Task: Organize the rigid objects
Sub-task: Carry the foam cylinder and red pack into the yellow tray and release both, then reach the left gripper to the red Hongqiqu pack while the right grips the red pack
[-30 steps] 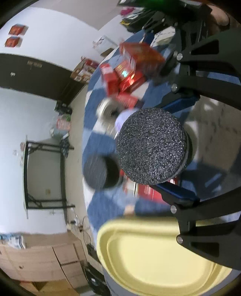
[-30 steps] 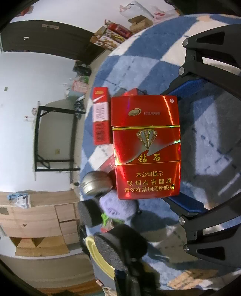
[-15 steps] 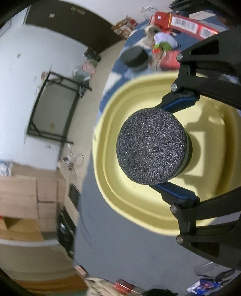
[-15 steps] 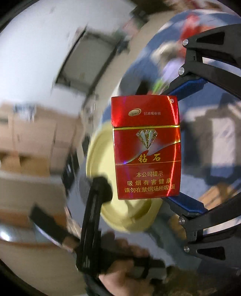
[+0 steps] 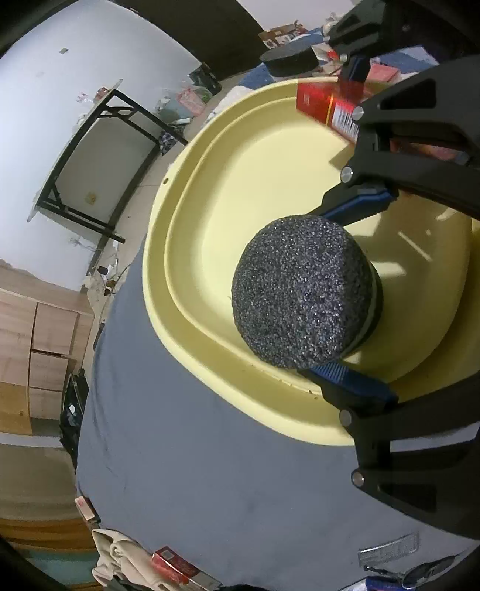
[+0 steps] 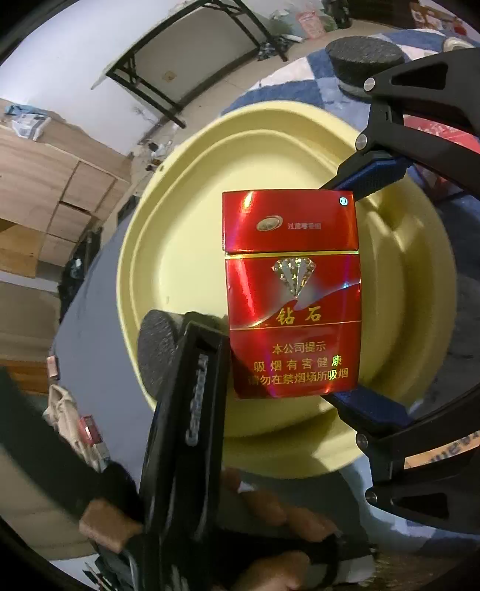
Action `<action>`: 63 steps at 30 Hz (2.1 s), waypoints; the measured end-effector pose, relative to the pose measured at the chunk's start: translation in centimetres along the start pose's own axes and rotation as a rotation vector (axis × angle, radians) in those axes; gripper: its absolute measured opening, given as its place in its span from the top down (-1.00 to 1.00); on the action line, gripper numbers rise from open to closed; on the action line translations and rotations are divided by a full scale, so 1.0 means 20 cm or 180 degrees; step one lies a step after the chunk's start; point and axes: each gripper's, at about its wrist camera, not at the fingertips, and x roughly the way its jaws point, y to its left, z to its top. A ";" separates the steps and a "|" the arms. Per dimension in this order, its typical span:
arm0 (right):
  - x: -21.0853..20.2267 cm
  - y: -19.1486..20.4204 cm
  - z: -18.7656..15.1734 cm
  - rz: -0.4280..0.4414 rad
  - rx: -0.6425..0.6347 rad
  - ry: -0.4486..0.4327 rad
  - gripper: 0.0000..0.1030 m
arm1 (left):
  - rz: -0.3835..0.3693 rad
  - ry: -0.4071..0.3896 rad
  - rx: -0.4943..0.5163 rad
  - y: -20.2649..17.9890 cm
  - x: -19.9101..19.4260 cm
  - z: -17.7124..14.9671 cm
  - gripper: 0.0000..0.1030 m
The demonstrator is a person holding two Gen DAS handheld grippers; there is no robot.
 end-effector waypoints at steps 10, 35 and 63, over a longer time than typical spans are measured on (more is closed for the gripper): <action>0.20 -0.07 0.22 0.0066 0.0076 0.0325 -0.78 | 0.0023 -0.0018 -0.0074 -0.01 0.03 0.03 -0.37; -0.87 -0.82 -0.78 -0.1488 0.2229 -0.0951 -0.99 | -0.0895 0.0080 0.1411 -1.03 -0.12 -0.22 -1.00; -0.53 -1.09 -1.10 -0.1313 0.2323 0.0014 -0.99 | -0.0829 0.0033 0.1633 -1.11 -0.09 -0.33 -1.00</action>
